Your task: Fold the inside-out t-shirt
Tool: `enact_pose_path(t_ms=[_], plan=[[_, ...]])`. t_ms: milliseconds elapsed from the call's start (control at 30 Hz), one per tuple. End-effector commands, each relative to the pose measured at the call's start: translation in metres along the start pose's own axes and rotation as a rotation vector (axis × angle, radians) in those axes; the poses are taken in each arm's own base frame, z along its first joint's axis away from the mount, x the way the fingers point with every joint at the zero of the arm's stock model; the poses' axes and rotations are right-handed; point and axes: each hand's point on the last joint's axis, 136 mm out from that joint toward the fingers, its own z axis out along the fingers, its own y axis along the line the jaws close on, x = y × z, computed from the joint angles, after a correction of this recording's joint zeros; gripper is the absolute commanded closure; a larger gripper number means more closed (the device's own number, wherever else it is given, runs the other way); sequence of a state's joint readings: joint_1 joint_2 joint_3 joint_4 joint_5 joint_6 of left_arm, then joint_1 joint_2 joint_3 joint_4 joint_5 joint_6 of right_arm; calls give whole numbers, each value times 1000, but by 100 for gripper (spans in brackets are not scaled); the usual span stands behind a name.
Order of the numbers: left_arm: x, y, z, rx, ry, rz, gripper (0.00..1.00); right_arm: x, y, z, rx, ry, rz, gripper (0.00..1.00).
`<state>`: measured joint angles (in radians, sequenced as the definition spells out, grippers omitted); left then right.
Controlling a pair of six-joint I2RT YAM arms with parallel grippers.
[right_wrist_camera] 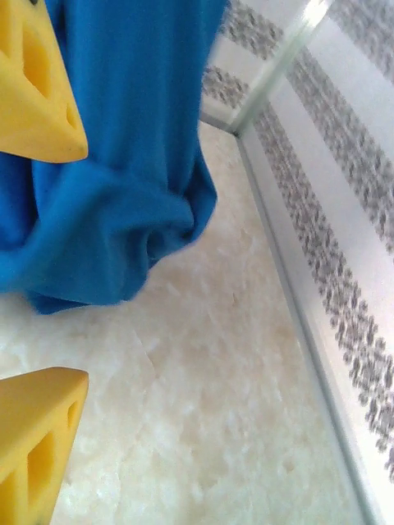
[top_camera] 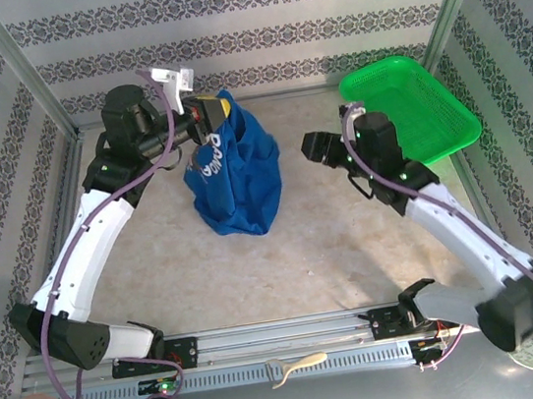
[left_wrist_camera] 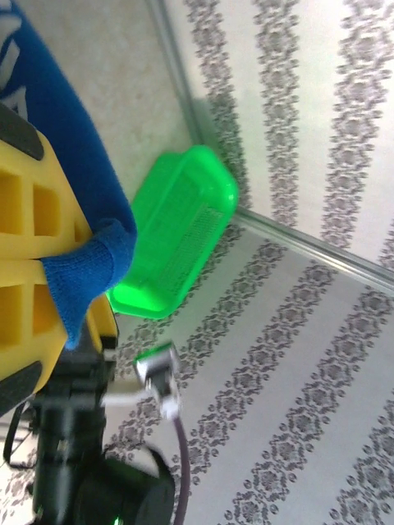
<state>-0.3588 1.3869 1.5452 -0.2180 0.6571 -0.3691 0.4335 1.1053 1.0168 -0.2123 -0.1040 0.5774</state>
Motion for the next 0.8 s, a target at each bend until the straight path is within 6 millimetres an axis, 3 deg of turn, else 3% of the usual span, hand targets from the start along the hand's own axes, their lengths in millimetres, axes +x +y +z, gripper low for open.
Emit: enact_pose_path(t_ms=[0, 133, 233, 433, 533, 633, 700, 767], plan=[[15, -5, 1, 45, 57, -72, 100, -15, 41, -34, -37, -125, -172, 29], [19, -4, 1, 48, 70, -84, 100, -8, 92, -28, -99, -96, -302, 22], [20, -5, 0, 49, 67, -94, 100, -7, 113, -11, -91, -85, -357, 19], [23, -10, -3, 71, 61, -118, 100, -18, 130, 20, -74, -86, -363, 19], [23, -14, -5, 91, 58, -126, 100, -27, 121, 36, -16, -90, -346, 23], [26, -17, -9, 99, 62, -129, 100, -30, 91, 50, 58, -81, -296, 39], [28, -16, -12, 90, 59, -130, 100, -30, 68, 59, 90, -57, -252, 62], [25, -10, -15, 67, 45, -132, 100, -34, 54, 66, 86, -27, -229, 95]])
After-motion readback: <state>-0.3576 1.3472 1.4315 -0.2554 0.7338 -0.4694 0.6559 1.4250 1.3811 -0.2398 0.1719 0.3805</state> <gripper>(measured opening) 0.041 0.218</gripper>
